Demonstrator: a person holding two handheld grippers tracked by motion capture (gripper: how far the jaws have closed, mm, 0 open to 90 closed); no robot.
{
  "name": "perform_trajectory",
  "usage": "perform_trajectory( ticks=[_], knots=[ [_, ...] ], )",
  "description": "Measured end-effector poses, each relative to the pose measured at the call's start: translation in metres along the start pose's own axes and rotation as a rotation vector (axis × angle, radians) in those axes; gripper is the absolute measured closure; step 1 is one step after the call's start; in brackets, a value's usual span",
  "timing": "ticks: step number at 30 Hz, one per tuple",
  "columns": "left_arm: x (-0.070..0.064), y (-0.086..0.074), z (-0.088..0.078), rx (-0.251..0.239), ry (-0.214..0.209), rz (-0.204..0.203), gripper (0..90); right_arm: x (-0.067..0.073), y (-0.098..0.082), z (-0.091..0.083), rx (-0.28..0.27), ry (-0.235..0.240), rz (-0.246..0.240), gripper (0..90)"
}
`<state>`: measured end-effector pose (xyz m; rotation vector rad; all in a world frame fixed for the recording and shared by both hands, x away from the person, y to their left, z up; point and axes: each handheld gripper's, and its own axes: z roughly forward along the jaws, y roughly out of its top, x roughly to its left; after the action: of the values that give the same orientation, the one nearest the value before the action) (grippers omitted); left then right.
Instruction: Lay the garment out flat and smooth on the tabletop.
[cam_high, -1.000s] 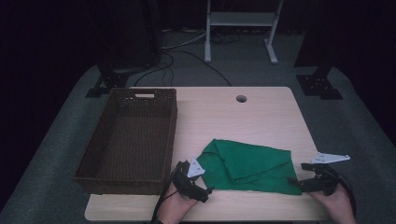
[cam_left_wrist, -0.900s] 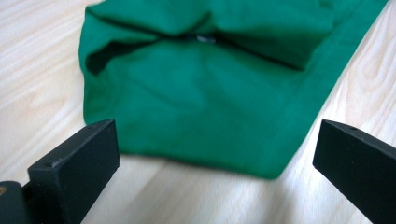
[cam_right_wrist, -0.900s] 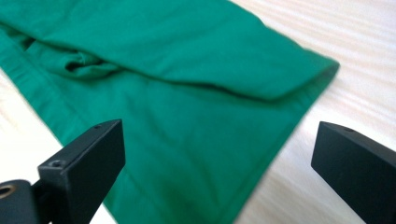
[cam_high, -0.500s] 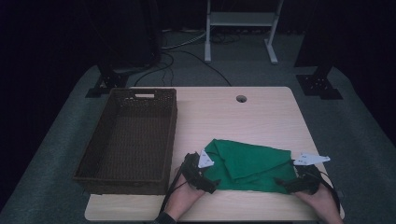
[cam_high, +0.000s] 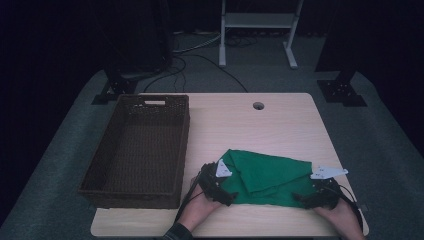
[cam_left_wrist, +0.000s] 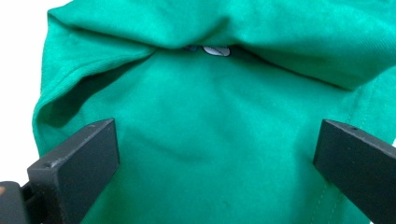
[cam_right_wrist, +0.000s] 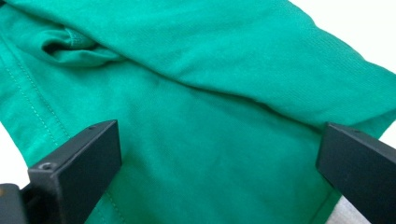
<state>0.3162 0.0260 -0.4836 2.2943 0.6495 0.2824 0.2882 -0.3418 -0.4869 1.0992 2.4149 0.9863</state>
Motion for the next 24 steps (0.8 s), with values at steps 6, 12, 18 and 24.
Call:
perform_trajectory(
  ticks=[6,12,18,24],
  knots=[
    [-0.008,-0.011,-0.01,-0.006,0.011,-0.011,0.0,0.008,-0.004,-0.004,-0.001,0.01,-0.01,0.0],
    [-0.019,-0.02,-0.019,-0.013,0.025,-0.026,0.0,0.019,-0.008,-0.008,0.001,0.028,-0.026,0.0],
    [-0.025,-0.027,-0.024,-0.018,0.026,-0.025,0.0,0.027,-0.011,-0.011,0.003,0.033,-0.031,0.0],
    [-0.031,-0.033,-0.03,-0.017,0.028,-0.028,0.0,0.033,-0.013,-0.013,0.004,0.036,-0.035,0.0]
  ],
)
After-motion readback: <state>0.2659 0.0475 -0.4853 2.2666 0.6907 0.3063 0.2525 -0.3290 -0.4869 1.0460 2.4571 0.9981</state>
